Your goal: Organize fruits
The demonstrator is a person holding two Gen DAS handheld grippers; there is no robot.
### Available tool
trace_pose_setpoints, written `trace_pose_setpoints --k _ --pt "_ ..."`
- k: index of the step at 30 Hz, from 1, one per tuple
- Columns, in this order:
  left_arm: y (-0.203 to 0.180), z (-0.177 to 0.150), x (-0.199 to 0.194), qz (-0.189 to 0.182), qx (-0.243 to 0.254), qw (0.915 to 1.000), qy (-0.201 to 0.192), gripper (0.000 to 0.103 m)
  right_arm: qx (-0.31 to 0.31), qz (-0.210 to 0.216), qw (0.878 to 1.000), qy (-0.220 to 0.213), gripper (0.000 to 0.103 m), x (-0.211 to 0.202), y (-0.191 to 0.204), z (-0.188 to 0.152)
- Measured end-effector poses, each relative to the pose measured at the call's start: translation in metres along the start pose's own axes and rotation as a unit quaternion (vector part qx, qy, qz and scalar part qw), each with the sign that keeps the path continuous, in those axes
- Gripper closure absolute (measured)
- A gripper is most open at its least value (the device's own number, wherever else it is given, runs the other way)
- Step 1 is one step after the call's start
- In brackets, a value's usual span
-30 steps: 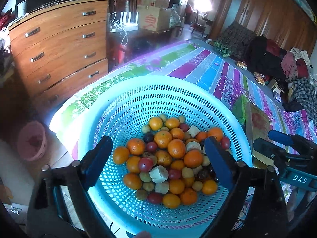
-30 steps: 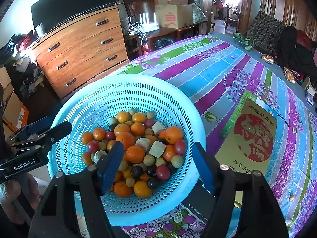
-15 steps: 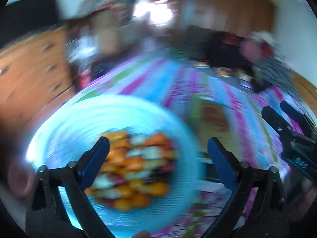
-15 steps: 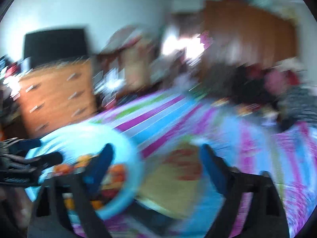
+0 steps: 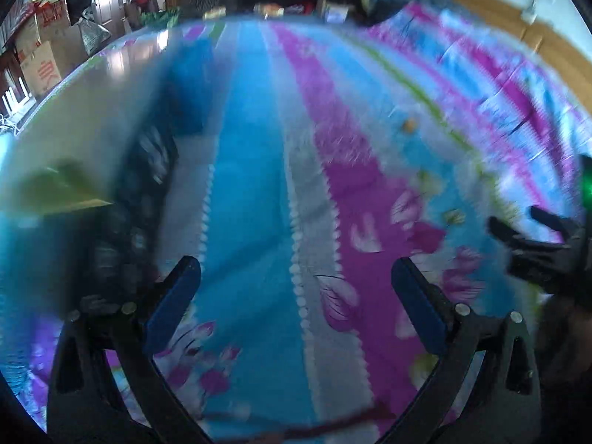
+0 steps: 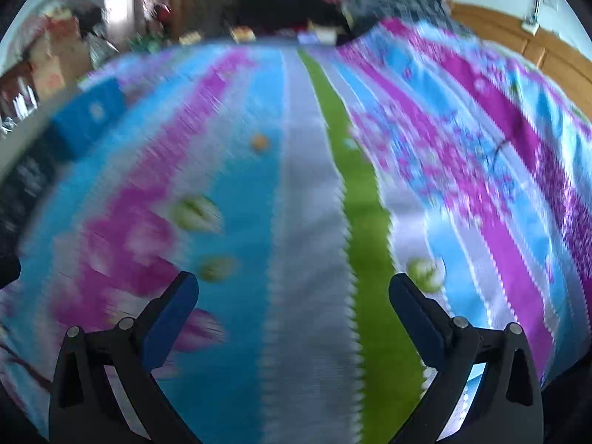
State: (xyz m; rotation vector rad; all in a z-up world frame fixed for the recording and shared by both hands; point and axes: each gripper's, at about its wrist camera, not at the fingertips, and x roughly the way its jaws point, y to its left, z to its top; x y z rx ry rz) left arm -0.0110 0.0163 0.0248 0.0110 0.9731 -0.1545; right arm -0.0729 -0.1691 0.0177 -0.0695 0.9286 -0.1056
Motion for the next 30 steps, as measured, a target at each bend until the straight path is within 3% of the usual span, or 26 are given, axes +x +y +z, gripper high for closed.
trace_pose_setpoints --k 6,12,18,30 --pt "-0.003 0.004 0.041 0.038 -0.027 0.9988 0.012 0.0 -0.011 0.008 1.0 0.016 0.0 0.03 -0.009 -0.002" --pt "-0.011 0.007 0.055 0.09 -0.008 0.9959 0.007 0.0 0.019 0.041 0.999 0.011 0.0 0.048 -0.012 -0.005" --pt "-0.005 0.005 0.057 0.088 -0.018 0.9959 -0.009 0.0 0.025 0.062 0.998 0.007 0.0 0.054 -0.016 -0.001" --pt "-0.006 0.008 0.062 0.088 -0.016 0.9959 -0.014 0.0 0.018 0.063 0.998 0.009 0.0 0.061 -0.014 0.003"
